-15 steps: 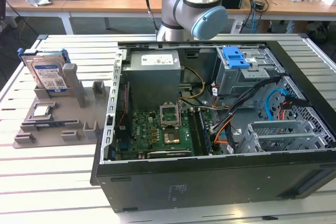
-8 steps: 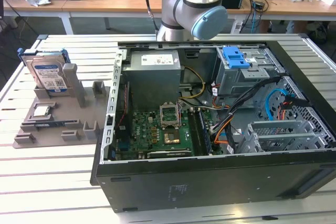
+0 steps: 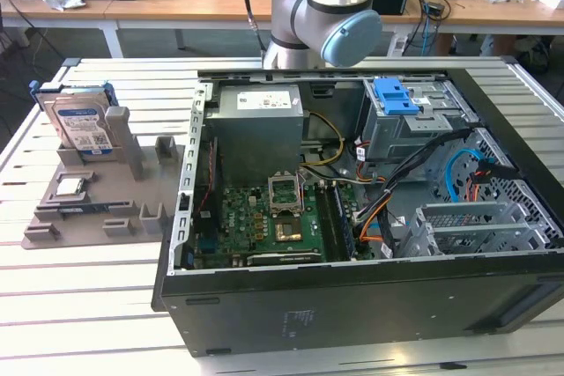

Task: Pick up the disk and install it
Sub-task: 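Pick up the disk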

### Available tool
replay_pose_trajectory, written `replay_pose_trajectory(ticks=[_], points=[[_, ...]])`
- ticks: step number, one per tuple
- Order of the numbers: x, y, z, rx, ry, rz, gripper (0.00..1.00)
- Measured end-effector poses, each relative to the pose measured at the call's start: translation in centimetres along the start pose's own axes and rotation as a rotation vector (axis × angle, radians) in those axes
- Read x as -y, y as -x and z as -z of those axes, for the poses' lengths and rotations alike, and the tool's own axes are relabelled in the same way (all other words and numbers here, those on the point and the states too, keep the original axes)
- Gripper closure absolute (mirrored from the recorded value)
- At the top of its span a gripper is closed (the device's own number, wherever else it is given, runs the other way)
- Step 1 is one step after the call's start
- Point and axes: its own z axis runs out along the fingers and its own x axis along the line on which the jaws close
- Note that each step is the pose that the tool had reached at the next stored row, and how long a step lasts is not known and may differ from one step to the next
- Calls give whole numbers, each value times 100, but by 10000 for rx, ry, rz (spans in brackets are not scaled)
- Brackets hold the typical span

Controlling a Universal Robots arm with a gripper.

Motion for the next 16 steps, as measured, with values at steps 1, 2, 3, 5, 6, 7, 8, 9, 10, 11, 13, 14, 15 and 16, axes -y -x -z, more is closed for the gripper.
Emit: replay_pose_trajectory(ticks=[1, 2, 3, 5, 6, 7, 8, 9, 10, 11, 13, 14, 15, 16], points=[[0, 0, 0, -7, 5, 204, 90], [0, 0, 0, -11, 7, 313, 90], [0, 0, 0, -15, 9, 417, 90], [0, 0, 0, -20, 13, 566, 90], [0, 1, -1, -14, 9, 375, 90], [0, 1, -3, 0, -1, -3, 90], [0, 0, -3, 9, -6, -262, 90], [0, 0, -4, 16, -11, -449, 90], [0, 0, -5, 24, -16, -672, 90], [0, 0, -6, 33, -22, -944, 90], [0, 0, -8, 49, -33, -1390, 90], [0, 0, -9, 53, -36, -1530, 90], [0, 0, -10, 61, -41, -1752, 90], [0, 0, -11, 67, -45, -1913, 90]])
